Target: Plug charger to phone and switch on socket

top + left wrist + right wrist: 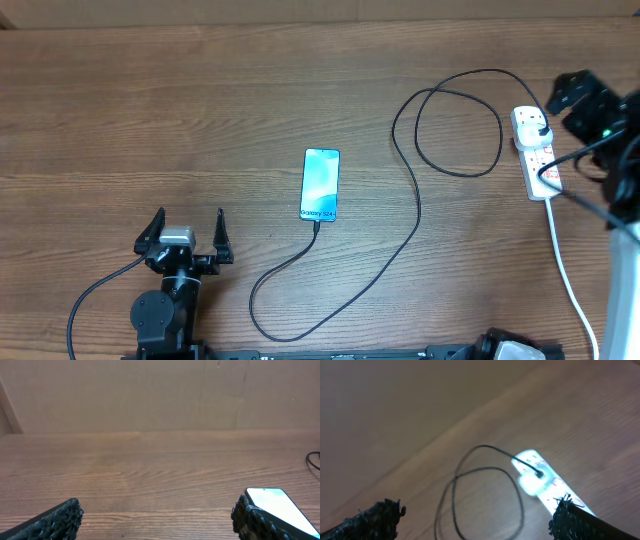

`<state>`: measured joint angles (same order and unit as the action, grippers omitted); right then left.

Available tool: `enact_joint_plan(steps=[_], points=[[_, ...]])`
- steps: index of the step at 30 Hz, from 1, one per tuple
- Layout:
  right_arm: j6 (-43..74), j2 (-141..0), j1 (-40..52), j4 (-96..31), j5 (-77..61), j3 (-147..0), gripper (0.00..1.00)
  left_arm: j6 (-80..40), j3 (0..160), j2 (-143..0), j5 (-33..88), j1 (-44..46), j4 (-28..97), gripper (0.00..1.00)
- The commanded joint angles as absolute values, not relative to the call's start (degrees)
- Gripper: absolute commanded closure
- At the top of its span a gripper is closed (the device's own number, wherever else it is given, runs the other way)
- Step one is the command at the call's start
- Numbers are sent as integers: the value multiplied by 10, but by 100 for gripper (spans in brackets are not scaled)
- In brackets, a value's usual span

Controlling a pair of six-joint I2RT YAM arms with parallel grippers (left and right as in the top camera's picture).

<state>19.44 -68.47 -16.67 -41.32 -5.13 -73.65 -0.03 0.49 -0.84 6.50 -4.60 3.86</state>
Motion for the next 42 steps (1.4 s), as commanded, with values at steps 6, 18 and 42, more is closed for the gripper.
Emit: enact_joint_plan(steps=[6, 18, 42], points=[[195, -601, -130, -249, -52, -569, 0, -4, 3, -2, 73, -49, 39, 1], [173, -490, -81, -25, -52, -354, 0, -4, 3, -2, 73, -49, 39, 1], [117, -236, -53, 103, -46, -129, 0, -4, 3, -2, 73, -49, 39, 0]])
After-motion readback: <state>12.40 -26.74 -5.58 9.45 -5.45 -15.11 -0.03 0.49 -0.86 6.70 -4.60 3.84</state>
